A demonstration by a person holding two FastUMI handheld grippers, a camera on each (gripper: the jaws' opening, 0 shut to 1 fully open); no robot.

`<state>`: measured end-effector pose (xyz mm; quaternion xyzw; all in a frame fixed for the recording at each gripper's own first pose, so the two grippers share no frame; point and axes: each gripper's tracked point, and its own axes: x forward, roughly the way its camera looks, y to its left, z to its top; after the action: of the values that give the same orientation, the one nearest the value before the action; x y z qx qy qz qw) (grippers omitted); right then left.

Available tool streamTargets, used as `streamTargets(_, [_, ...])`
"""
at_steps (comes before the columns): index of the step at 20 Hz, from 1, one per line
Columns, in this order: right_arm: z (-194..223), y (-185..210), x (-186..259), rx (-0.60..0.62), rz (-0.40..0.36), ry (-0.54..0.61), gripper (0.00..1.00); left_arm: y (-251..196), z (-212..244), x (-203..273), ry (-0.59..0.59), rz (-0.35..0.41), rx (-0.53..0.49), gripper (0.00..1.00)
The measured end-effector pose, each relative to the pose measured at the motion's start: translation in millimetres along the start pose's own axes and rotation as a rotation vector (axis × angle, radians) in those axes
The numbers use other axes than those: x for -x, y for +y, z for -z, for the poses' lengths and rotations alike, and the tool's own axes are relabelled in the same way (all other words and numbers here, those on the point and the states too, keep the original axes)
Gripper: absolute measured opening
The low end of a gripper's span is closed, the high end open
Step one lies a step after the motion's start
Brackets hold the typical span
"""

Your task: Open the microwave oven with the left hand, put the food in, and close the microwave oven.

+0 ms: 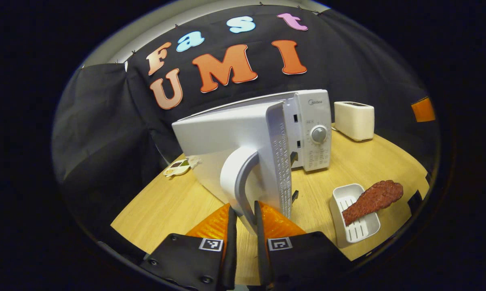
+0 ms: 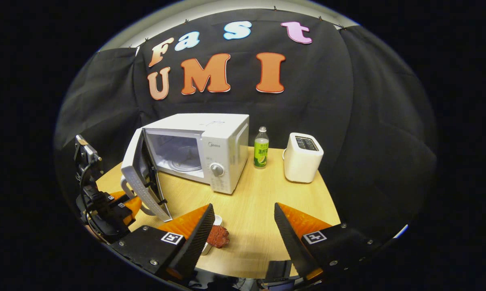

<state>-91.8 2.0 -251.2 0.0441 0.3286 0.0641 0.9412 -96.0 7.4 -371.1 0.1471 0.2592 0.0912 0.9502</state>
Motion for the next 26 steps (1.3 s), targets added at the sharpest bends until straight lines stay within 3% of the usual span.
streamTargets(4, [25.5,5.3,-12.6,-0.015,-0.046,0.063,0.92,47.6,42.3,18.8,0.119,-0.069,-0.006,0.37])
streamTargets(7, [41.0,8.5,-22.2,-0.011,-0.062,0.103,0.92,79.4,54.0,26.2,0.153,-0.085,0.019,0.57])
streamTargets(9, [51.2,9.8,-29.9,-0.021,-0.070,0.135,0.92,98.1,59.9,30.5,0.179,-0.072,0.041,0.95])
streamTargets(10, [55.7,10.9,-33.8,-0.028,-0.072,0.150,0.92,108.7,65.8,33.8,0.194,-0.080,0.043,0.82])
streamTargets(12, [64.0,14.5,-40.0,-0.048,-0.076,0.180,0.92,132.9,76.4,44.0,0.221,-0.114,0.032,0.97])
streamTargets(20, [90.1,37.3,-62.3,-0.090,-0.093,0.283,0.92,230.7,96.0,61.1,0.287,-0.238,0.173,0.97])
streamTargets(26, [98.8,44.7,-73.8,-0.133,-0.112,0.340,0.92,280.2,93.7,55.8,0.290,-0.353,0.187,0.98])
